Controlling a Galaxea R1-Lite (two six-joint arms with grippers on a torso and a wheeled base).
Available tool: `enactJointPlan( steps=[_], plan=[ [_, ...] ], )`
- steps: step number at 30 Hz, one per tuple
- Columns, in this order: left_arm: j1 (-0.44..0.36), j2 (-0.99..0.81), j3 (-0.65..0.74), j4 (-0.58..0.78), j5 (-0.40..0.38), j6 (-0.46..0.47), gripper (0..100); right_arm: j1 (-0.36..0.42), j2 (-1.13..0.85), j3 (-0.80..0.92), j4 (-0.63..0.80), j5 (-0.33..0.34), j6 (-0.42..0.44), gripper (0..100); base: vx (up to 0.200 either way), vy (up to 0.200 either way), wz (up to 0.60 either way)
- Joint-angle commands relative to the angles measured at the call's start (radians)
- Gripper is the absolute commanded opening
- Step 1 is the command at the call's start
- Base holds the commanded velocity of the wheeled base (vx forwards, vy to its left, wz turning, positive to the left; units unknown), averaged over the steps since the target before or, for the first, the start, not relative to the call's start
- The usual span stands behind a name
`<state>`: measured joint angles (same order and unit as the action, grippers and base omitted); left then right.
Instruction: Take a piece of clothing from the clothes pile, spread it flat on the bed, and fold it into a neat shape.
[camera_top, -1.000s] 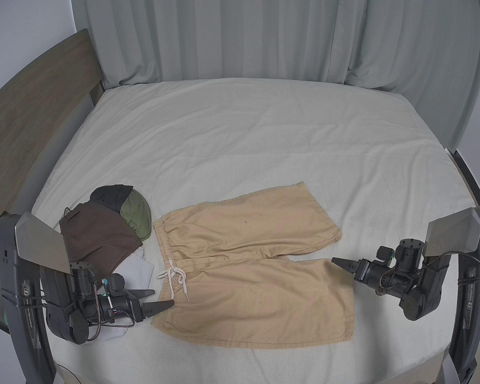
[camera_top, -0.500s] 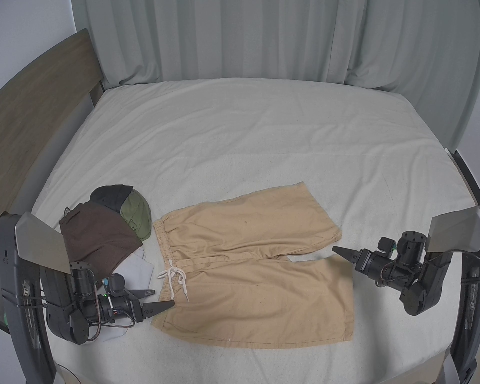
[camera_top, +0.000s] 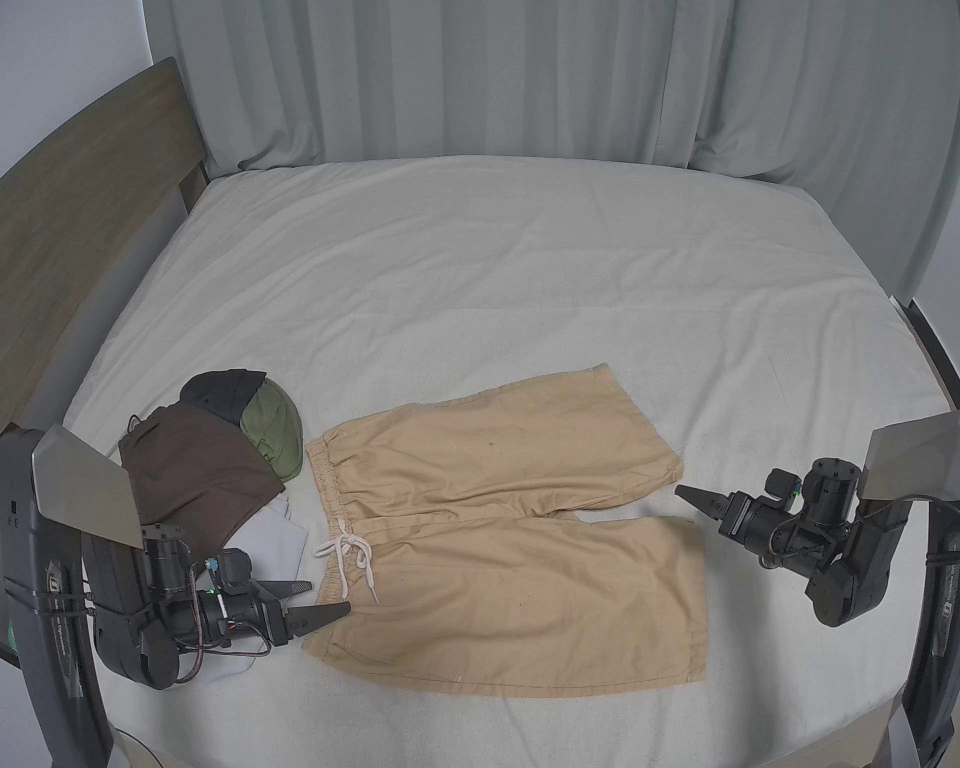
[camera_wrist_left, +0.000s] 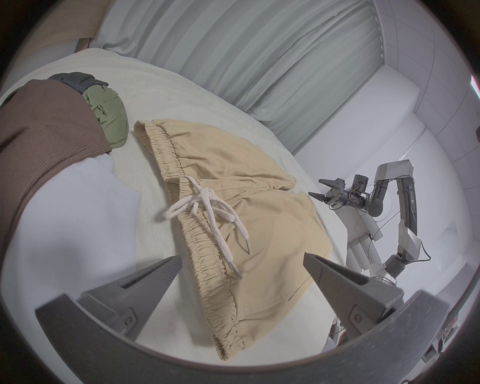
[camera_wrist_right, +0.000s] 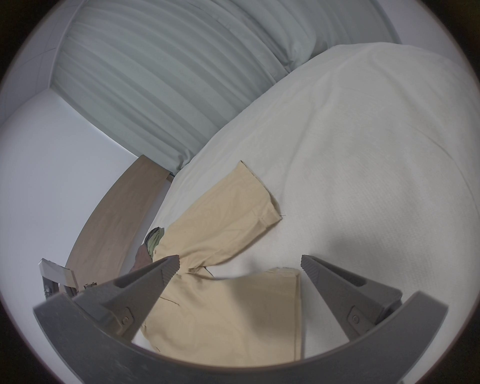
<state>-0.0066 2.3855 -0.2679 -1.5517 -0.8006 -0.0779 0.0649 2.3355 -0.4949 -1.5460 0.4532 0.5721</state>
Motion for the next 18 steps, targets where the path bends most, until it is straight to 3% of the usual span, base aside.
enactJointPlan(
  steps=[1, 9, 18],
  plan=[
    [-0.001, 0.003, -0.001, -0.001, 0.000, 0.000, 100, 0.004, 0.059, -0.004, 0.000, -0.004, 0.005, 100, 0.000, 0.000, 0.00],
    [-0.001, 0.003, -0.001, -0.001, 0.000, 0.000, 100, 0.006, 0.090, 0.006, 0.001, -0.002, 0.020, 100, 0.000, 0.000, 0.00],
    [0.000, 0.003, -0.001, -0.001, 0.000, 0.000, 100, 0.015, 0.077, -0.028, 0.001, -0.001, 0.232, 100, 0.000, 0.000, 0.00]
  ],
)
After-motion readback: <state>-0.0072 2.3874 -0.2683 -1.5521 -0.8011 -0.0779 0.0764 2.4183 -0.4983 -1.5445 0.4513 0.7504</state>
